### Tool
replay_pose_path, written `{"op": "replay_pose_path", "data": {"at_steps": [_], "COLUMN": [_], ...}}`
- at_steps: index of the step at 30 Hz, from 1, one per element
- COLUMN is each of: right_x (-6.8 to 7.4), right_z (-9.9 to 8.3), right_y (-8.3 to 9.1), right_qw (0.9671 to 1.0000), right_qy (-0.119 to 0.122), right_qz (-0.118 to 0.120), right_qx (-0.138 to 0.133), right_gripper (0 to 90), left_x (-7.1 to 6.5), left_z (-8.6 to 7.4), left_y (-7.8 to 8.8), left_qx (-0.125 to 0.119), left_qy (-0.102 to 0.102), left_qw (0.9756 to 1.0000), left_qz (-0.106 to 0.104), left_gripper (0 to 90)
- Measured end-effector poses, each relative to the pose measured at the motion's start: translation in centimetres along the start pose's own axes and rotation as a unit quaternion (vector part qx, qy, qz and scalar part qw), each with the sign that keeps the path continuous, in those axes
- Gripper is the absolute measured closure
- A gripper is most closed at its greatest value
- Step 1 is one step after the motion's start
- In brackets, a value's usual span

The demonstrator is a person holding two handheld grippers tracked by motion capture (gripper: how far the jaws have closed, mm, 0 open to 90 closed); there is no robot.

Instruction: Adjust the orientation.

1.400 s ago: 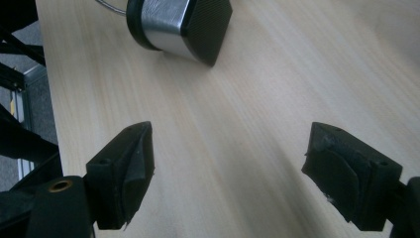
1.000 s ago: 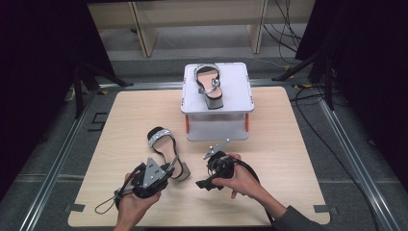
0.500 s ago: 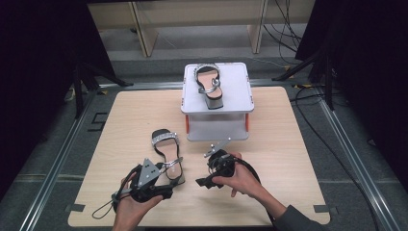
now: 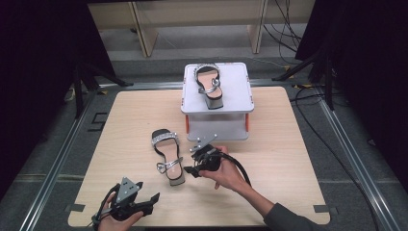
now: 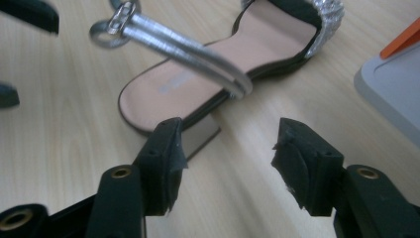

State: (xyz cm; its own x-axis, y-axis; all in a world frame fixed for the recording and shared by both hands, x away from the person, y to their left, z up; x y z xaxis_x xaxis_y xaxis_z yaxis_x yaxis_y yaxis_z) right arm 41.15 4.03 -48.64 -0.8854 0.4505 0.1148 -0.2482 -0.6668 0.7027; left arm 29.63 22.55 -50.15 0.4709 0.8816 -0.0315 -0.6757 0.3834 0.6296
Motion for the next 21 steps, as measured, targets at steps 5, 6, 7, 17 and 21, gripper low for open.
{"op": "replay_pose_path", "data": {"at_steps": [5, 6, 7, 17, 21], "right_x": [-0.4, -0.5, -0.6, -1.6, -1.8], "right_z": [1.1, 1.2, 1.4, 2.0, 2.4], "right_y": [-1.5, -1.8, -2.2, -3.6, -2.2], "right_qw": [0.9999, 0.9999, 0.9997, 1.0, 0.9997], "right_qy": [-0.003, -0.006, -0.012, 0.007, 0.023], "right_qz": [-0.006, -0.008, -0.011, 0.003, 0.006], "right_qx": [-0.012, -0.009, -0.016, 0.004, -0.002], "right_gripper": [51.4, 53.0, 54.2, 75.9, 81.7], "left_x": [0.4, 0.4, 0.4, 0.1, 0.3], "left_z": [-1.0, -1.5, -1.7, -2.2, -2.1], "left_y": [0.1, 0.1, 0.1, -0.1, -0.1], "left_qx": [0.006, 0.015, 0.018, 0.028, 0.025], "left_qy": [0.014, 0.018, 0.019, 0.011, 0.013], "left_qw": [0.9999, 0.9997, 0.9996, 0.9995, 0.9996], "left_qz": [-0.001, -0.003, -0.005, -0.011, -0.006], "left_gripper": [25.8, 25.8, 25.7, 25.4, 25.4]}}
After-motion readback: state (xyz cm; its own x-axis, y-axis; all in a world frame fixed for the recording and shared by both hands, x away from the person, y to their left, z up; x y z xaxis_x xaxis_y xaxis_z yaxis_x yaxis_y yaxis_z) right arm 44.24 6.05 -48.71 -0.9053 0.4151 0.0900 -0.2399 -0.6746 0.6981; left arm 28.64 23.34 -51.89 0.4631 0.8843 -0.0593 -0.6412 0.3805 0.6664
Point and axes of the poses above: each handheld gripper's, and its own axes: y roughly backward along the jaws, z roughly out of its top, x roughly to its left, the point moved 7 cm from there along -y, roughly forward along the jaws, and after that the axes turned 1 degree about z, right-handed, at the moved point
